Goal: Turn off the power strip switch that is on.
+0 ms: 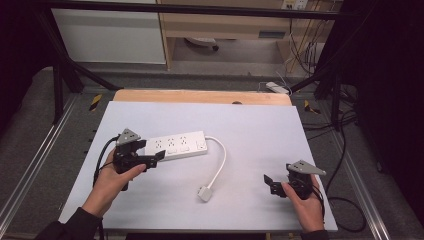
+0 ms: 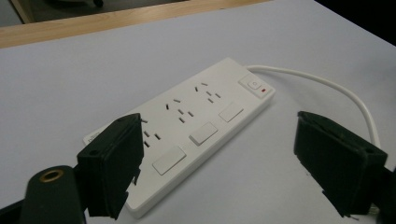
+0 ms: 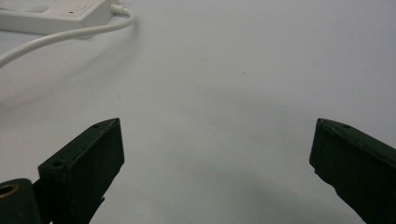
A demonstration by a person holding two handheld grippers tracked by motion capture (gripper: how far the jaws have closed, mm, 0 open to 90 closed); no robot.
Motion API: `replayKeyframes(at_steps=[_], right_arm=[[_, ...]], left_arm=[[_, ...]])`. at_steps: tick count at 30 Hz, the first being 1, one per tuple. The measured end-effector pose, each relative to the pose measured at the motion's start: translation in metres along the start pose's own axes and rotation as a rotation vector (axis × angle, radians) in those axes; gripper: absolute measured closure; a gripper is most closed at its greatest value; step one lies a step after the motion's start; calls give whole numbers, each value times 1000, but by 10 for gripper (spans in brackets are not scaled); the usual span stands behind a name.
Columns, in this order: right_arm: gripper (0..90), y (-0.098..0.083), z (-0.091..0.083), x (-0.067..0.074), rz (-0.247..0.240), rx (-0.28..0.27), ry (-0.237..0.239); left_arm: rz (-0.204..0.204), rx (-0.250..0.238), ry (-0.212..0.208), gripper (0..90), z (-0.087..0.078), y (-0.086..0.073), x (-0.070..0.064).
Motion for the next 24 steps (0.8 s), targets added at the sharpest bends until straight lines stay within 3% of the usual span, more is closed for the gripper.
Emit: replayKeyframes(at_steps=[24], right_arm=[[36, 0, 0, -1, 2, 1, 7]], left_arm=[[-13, 38, 21, 261, 20, -1, 12]])
Point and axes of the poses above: each handheld gripper's, and its own axes: z roughly forward along the jaws, y roughly out of its top, x roughly to its left, the point moved 3 cm from there along z, roughly forward along the jaws, and after that the axes turned 10 degrees about -y, right-handed, at the moved point
